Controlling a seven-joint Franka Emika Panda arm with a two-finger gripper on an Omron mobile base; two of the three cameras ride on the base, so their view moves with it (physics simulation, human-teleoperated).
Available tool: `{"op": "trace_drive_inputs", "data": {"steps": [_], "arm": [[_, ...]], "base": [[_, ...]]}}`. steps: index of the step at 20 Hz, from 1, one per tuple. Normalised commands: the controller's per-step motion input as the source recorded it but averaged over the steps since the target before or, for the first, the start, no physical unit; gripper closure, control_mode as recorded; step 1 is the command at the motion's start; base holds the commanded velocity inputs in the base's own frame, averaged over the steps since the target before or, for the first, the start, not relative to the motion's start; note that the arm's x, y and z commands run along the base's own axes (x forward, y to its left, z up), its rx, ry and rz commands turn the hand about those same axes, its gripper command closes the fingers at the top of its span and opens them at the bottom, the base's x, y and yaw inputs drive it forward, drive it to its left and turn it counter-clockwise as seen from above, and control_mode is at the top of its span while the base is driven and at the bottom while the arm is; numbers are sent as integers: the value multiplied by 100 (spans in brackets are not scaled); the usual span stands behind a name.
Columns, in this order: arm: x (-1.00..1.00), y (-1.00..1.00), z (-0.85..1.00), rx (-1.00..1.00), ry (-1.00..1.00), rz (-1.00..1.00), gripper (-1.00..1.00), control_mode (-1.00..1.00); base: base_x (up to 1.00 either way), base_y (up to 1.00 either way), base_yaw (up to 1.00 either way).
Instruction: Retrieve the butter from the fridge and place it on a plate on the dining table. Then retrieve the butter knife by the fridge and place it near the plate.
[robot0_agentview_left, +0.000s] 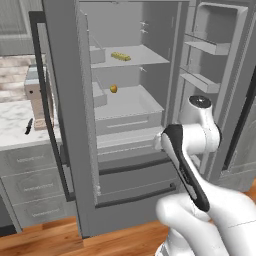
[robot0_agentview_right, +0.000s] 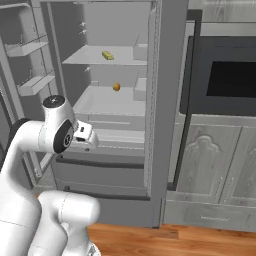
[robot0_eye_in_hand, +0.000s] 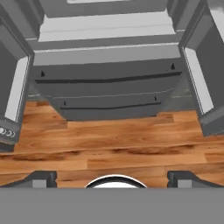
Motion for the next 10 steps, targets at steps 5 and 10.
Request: {"op": "trace_drive_inputs", "data": {"steps": [5,10], "arm": [[-9,0,3,0,0,6,-100,-100],[0,0,0,0,0,0,-100,-100]], "base": [[0,0,0],[0,0,0]]}}
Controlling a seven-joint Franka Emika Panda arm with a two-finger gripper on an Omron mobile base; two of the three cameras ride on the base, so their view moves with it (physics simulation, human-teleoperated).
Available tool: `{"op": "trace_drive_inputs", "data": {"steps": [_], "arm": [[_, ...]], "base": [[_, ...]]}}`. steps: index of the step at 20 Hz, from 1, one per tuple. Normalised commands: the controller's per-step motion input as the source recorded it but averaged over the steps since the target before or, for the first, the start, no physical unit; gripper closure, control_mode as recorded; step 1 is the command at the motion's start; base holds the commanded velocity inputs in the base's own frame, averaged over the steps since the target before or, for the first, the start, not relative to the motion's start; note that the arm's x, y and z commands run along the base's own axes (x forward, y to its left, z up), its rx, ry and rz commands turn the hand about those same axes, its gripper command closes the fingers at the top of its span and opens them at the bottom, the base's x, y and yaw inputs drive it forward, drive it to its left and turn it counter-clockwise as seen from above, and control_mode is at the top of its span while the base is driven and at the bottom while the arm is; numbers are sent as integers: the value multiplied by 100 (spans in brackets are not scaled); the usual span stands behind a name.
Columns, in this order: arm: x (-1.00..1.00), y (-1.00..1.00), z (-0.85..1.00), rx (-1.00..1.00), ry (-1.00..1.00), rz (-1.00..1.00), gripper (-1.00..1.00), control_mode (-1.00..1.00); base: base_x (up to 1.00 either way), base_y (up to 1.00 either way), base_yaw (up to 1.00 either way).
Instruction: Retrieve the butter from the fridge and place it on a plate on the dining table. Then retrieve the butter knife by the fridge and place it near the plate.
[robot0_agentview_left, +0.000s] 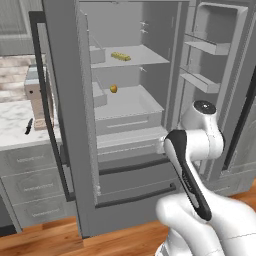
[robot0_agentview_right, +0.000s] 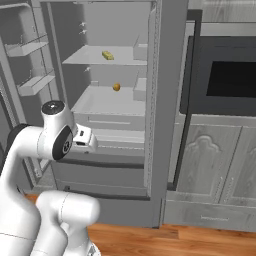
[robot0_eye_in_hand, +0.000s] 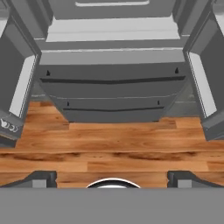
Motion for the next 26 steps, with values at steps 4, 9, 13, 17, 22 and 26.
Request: {"op": "trace_drive_inputs", "data": {"steps": [4,9,13,17,22,26], "arm": [[0,0,0,0,0,0,-100,-100],[10,0,0,0,0,0,-100,100],[0,0,0,0,0,0,-100,100],[0,0,0,0,0,0,-100,100],[0,0,0,0,0,0,-100,100],[0,0,0,0,0,0,-100,100]], "base": [[0,0,0],[37,0,0],[73,0,0],[66,0,0],[62,-3,0],[66,-3,0]]}}
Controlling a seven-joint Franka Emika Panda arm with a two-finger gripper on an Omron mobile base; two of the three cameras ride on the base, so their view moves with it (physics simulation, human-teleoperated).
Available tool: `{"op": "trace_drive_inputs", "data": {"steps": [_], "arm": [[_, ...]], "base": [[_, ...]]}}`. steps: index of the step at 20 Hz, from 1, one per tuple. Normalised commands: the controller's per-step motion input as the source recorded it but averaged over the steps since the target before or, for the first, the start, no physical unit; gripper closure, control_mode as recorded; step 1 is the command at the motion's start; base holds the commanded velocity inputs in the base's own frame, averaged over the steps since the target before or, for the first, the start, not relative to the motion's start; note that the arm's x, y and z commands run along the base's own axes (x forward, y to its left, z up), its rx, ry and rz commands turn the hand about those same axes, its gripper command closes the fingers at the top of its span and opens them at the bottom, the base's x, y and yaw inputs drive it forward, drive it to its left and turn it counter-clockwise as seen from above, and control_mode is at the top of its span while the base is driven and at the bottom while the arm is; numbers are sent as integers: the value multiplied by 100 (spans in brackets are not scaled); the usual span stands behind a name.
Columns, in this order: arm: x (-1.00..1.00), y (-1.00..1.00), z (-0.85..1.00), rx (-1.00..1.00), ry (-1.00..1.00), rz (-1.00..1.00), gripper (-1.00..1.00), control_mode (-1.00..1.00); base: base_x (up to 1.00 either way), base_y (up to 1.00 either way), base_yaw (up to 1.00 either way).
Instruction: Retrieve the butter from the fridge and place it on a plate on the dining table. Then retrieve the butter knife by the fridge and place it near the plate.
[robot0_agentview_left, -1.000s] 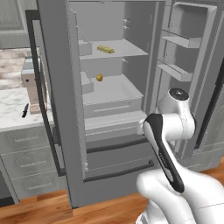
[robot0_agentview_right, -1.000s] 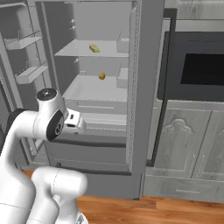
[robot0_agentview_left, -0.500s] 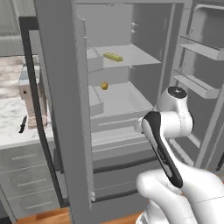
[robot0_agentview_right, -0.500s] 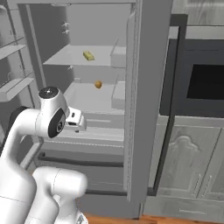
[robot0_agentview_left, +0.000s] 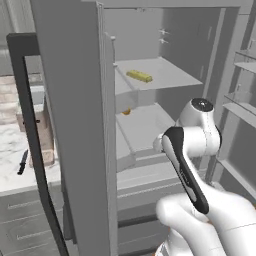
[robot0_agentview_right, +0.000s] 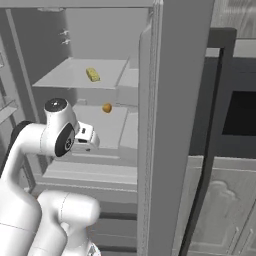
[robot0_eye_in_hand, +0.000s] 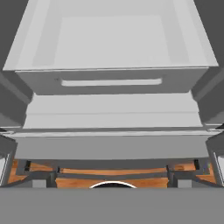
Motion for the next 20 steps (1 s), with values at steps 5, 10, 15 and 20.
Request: {"op": "trace_drive_inputs", "data": {"steps": [5,10,15,20], "arm": [[0,0,0,0,0,0,-100,100],[0,0,0,0,0,0,-100,100],[0,0,0,0,0,0,-100,100],[2,0,2,0,0,1,-100,-100]], "base": [[67,-3,0],[60,-10,1],[35,-4,1],[0,0,0]]}}
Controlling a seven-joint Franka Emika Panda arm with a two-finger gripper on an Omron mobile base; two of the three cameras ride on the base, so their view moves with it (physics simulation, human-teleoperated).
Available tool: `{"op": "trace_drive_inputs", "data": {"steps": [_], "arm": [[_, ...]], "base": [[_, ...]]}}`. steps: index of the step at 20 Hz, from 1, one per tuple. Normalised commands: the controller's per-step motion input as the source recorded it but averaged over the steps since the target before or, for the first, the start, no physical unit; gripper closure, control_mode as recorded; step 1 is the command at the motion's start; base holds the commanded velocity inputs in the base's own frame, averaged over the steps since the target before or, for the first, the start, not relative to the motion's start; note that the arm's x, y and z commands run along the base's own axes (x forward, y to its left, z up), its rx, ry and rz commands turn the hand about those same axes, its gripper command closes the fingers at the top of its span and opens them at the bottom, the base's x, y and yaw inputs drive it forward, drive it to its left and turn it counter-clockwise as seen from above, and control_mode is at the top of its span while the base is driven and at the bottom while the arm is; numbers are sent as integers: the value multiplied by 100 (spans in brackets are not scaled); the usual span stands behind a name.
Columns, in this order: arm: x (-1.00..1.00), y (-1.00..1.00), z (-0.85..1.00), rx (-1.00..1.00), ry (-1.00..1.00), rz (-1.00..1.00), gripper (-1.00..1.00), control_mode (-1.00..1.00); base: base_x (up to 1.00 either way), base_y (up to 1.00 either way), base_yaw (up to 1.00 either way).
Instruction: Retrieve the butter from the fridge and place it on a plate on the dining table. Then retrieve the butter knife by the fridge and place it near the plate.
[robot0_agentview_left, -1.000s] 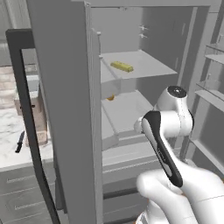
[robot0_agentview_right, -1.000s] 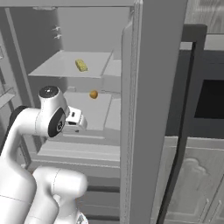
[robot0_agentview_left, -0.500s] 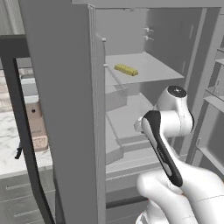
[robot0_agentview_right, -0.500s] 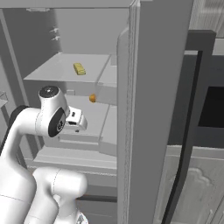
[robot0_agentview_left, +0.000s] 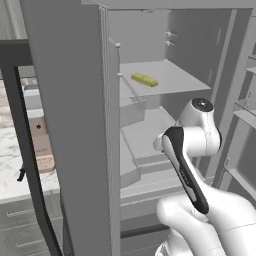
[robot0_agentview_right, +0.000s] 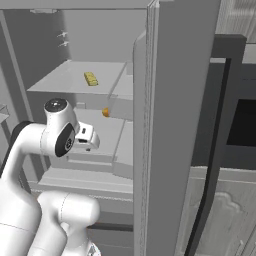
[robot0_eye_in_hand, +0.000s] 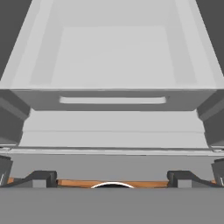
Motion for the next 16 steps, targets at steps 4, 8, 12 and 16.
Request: {"op": "trace_drive_inputs", "data": {"steps": [4,8,12,16], "arm": [[-3,-12,8,-5,-2,1,-100,-100],[-2,-5,31,-1,-8,5,-100,-100],[-7,1,59,0,-27,0,-100,-100],[0,0,71,0,-22,0,-100,-100]], "base": [[0,0,0],[0,0,0],[0,0,0],[0,0,0]]}}
